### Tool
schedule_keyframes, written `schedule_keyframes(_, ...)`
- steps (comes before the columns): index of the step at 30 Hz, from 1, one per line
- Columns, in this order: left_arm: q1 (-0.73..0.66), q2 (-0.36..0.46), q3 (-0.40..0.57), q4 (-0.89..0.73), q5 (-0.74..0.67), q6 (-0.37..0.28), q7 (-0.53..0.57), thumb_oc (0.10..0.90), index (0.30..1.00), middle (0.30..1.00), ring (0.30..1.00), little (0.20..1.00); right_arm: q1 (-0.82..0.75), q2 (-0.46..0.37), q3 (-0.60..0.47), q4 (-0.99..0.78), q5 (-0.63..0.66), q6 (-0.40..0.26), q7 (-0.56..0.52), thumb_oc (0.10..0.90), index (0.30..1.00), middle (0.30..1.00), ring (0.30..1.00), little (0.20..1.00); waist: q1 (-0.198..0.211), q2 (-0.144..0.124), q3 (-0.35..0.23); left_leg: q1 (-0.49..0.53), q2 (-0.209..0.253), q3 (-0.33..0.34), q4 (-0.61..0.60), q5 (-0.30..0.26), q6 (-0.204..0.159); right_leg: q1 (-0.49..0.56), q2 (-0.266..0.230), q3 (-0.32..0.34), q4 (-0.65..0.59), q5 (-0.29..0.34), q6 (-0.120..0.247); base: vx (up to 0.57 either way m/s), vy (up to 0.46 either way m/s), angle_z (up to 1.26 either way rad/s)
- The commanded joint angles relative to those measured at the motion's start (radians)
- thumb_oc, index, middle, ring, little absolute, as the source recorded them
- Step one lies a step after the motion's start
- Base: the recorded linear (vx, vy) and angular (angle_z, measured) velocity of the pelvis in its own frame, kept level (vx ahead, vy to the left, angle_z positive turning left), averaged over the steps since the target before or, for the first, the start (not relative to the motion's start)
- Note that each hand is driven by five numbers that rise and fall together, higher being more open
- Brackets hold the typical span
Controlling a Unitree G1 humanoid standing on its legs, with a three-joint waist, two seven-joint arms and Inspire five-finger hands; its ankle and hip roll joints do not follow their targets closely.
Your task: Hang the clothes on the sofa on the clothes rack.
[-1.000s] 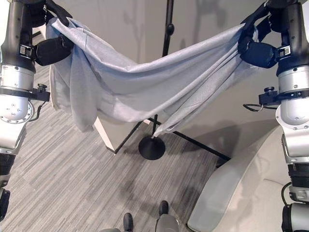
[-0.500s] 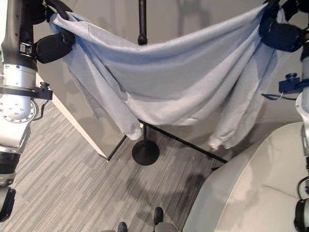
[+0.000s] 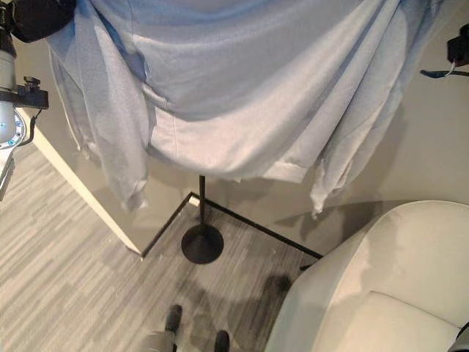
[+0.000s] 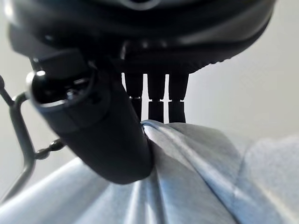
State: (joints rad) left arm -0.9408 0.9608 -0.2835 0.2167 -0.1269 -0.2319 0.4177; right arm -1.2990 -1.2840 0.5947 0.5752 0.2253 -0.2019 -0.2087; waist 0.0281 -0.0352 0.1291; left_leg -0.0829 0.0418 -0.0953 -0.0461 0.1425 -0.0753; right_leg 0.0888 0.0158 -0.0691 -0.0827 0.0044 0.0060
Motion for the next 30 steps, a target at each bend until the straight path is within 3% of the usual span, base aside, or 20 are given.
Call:
schedule_keyframes(1,-0.235,0.042,-0.075,0.185,-0.004,-0.017,0.035,0.400,0.300,0.300,0.300,0.300,-0.230,0.078,0.093,0.105,0.087,0.003,-0.018,0.400,0.300,0.300,0.300,0.300,0.043,-0.042,-0.137,0.068,-0.053,0.055,-0.041,-0.062,-0.016,0.047,-0.060,-0.045,-0.005,0.021,0.119,0.13,0.094,-0.18)
schedule_keyframes(5,-0.391,0.030,-0.233,0.356,-0.001,0.004,0.009,0.400,0.300,0.300,0.300,0.300,-0.341,0.174,0.199,0.259,0.078,0.022,-0.010,0.400,0.300,0.300,0.300,0.300,0.053,-0.043,-0.143,0.075,-0.058,0.085,-0.041,-0.079,-0.004,0.042,-0.077,-0.039,-0.005,0.031,0.134,0.10,0.078,-0.18)
schedule_keyframes(6,-0.395,0.029,-0.235,0.358,-0.002,0.003,0.009,0.400,0.300,0.300,0.300,0.300,-0.344,0.174,0.200,0.261,0.079,0.021,-0.010,0.400,0.300,0.300,0.300,0.300,0.055,-0.043,-0.142,0.075,-0.057,0.086,-0.041,-0.079,-0.004,0.042,-0.077,-0.039,-0.005,0.031,0.134,0.07,0.065,-0.11)
schedule_keyframes(8,-0.494,-0.012,-0.345,0.484,0.003,0.015,-0.011,0.400,0.300,0.300,0.300,0.300,-0.424,0.255,0.269,0.381,0.047,0.041,-0.015,0.400,0.300,0.300,0.300,0.300,0.053,-0.042,-0.142,0.069,-0.055,0.102,-0.041,-0.085,0.002,0.028,-0.084,-0.038,-0.005,0.041,0.142,0.05,0.062,-0.10)
schedule_keyframes(15,-0.528,-0.086,-0.408,0.638,0.031,0.040,-0.027,0.400,0.300,0.300,0.300,0.300,-0.414,0.371,0.263,0.492,-0.001,0.063,-0.022,0.400,0.300,0.300,0.300,0.300,0.053,-0.046,-0.126,0.048,-0.053,0.117,-0.041,-0.091,0.010,-0.007,-0.088,-0.039,-0.005,0.052,0.150,0.01,0.024,-0.12)
schedule_keyframes(19,-0.402,-0.112,-0.340,0.648,0.036,0.050,-0.040,0.400,0.300,0.300,0.300,0.300,-0.262,0.424,0.160,0.454,-0.012,0.070,-0.020,0.400,0.300,0.300,0.300,0.300,0.054,-0.045,-0.109,0.043,-0.052,0.124,-0.041,-0.097,0.019,-0.021,-0.088,-0.038,-0.005,0.057,0.149,0.01,0.015,-0.05)
schedule_keyframes(21,-0.398,-0.111,-0.339,0.645,0.037,0.051,-0.039,0.400,0.300,0.300,0.300,0.300,-0.256,0.425,0.157,0.451,-0.013,0.071,-0.021,0.400,0.300,0.300,0.300,0.300,0.054,-0.046,-0.112,0.043,-0.052,0.125,-0.041,-0.097,0.019,-0.021,-0.088,-0.037,-0.005,0.056,0.149,0.02,0.014,-0.08)
schedule_keyframes(22,-0.280,-0.117,-0.270,0.599,0.042,0.052,-0.043,0.400,0.300,0.300,0.300,0.300,-0.140,0.440,0.077,0.393,-0.009,0.069,-0.021,0.400,0.300,0.300,0.300,0.300,0.055,-0.044,-0.101,0.047,-0.054,0.126,-0.041,-0.102,0.025,-0.019,-0.090,-0.039,-0.005,0.055,0.148,0.03,0.025,-0.07)
schedule_keyframes(26,-0.111,-0.136,-0.174,0.501,0.063,0.057,-0.048,0.400,0.300,0.300,0.300,0.300,0.036,0.469,-0.044,0.274,-0.002,0.062,-0.031,0.400,0.300,0.300,0.300,0.300,0.055,-0.039,-0.094,0.056,-0.057,0.128,-0.041,-0.111,0.031,-0.010,-0.097,-0.045,-0.005,0.051,0.147,0.03,0.027,-0.08)
schedule_keyframes(27,0.028,-0.180,-0.113,0.449,0.058,0.048,-0.082,0.400,0.300,0.300,0.300,0.300,0.197,0.517,-0.149,0.191,0.010,0.040,-0.032,0.400,0.300,0.300,0.300,0.300,0.056,-0.031,-0.087,0.073,-0.061,0.131,-0.041,-0.121,0.035,0.003,-0.103,-0.049,-0.005,0.047,0.146,0.05,0.027,-0.08)
schedule_keyframes(30,0.096,-0.213,-0.093,0.435,0.023,0.034,-0.107,0.400,0.300,0.300,0.300,0.300,0.281,0.553,-0.199,0.146,0.020,0.027,-0.028,0.400,0.300,0.300,0.300,0.300,0.057,-0.026,-0.089,0.087,-0.061,0.134,-0.041,-0.125,0.036,0.015,-0.107,-0.055,-0.005,0.044,0.147,0.04,0.015,-0.06)
